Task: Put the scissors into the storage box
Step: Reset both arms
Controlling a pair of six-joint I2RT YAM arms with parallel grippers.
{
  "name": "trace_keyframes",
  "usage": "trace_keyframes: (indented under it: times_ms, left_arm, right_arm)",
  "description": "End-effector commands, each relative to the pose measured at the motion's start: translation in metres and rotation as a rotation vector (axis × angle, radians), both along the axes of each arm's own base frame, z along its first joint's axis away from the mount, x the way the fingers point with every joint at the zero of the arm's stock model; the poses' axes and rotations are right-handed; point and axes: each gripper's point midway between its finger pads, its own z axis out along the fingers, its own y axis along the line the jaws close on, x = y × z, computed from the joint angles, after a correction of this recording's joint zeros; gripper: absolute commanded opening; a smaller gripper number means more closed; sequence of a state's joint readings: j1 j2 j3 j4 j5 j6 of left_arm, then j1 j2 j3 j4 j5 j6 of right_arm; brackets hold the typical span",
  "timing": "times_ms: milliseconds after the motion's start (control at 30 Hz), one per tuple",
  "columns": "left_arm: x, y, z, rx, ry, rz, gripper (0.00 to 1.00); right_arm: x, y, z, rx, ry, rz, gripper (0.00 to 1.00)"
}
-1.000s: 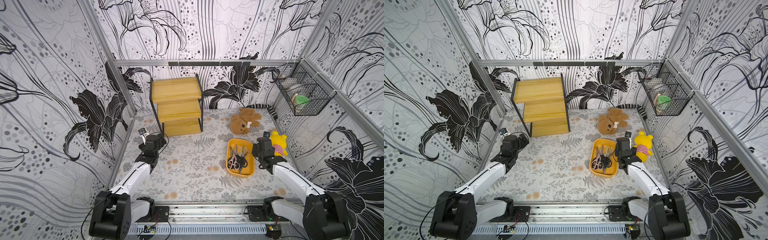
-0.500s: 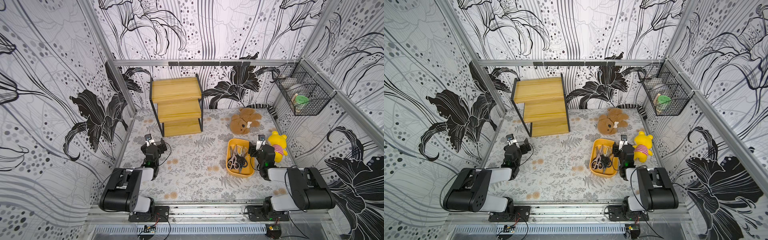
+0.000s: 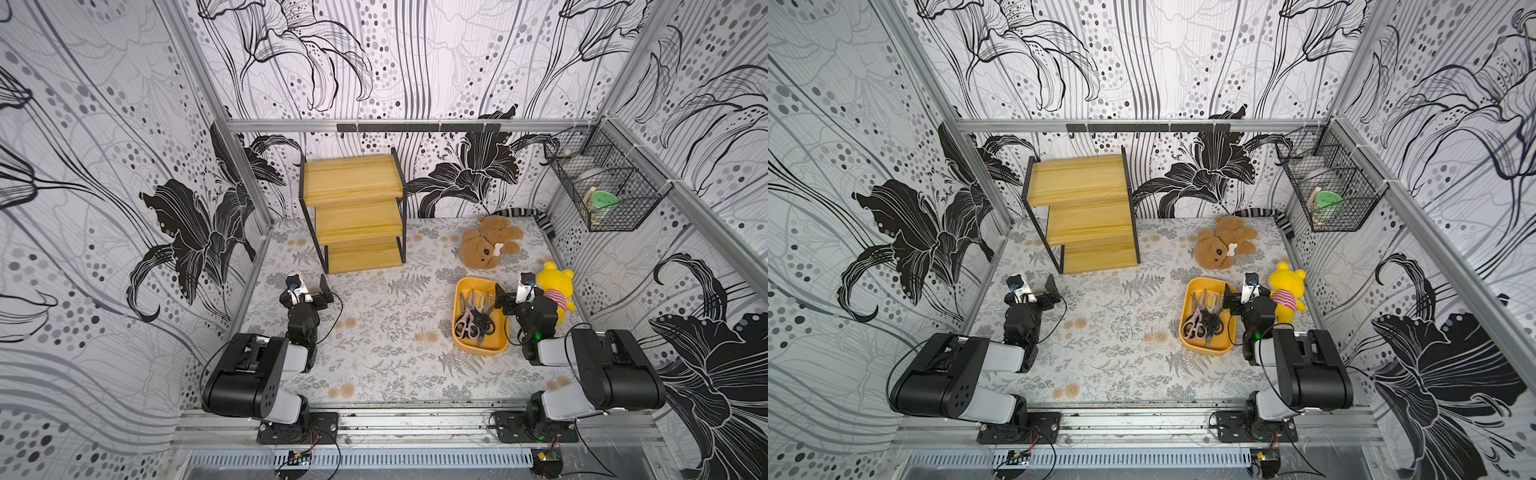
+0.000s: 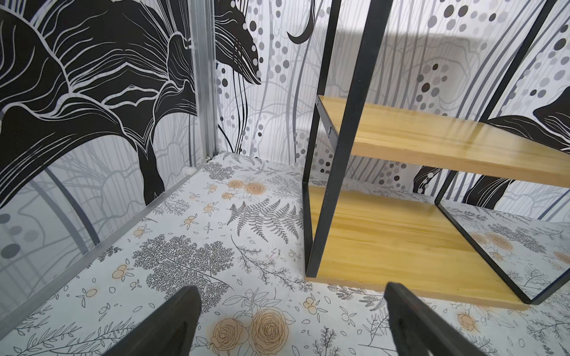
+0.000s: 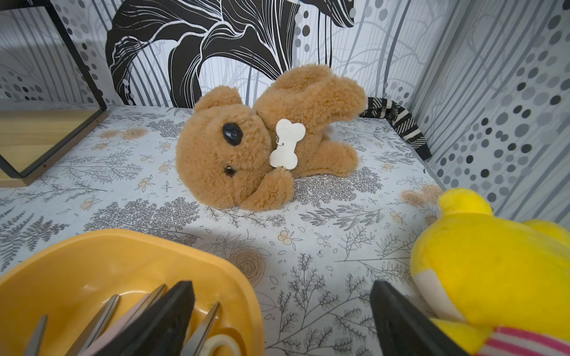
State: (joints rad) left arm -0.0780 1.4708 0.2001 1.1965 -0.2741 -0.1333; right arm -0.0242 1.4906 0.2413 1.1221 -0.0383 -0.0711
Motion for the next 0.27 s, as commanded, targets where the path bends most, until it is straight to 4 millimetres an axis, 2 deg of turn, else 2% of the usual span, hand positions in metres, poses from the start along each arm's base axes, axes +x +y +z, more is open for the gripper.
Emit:
trace_keyframes:
  times_ms: [0, 233]
  left_arm:
    - [-0.0003, 0.0001, 0.0108, 0.015, -0.046, 0.004, 0.98]
    - [0.0004, 0.0001, 0.0105, 0.019, -0.042, 0.005, 0.98]
  right_arm:
    - [0.0009, 0.0008, 0.0044, 0.004, -0.023, 0.008, 0.95]
    - [0.0011, 0.0002, 0.0034, 0.005, -0.02, 0.004, 0.95]
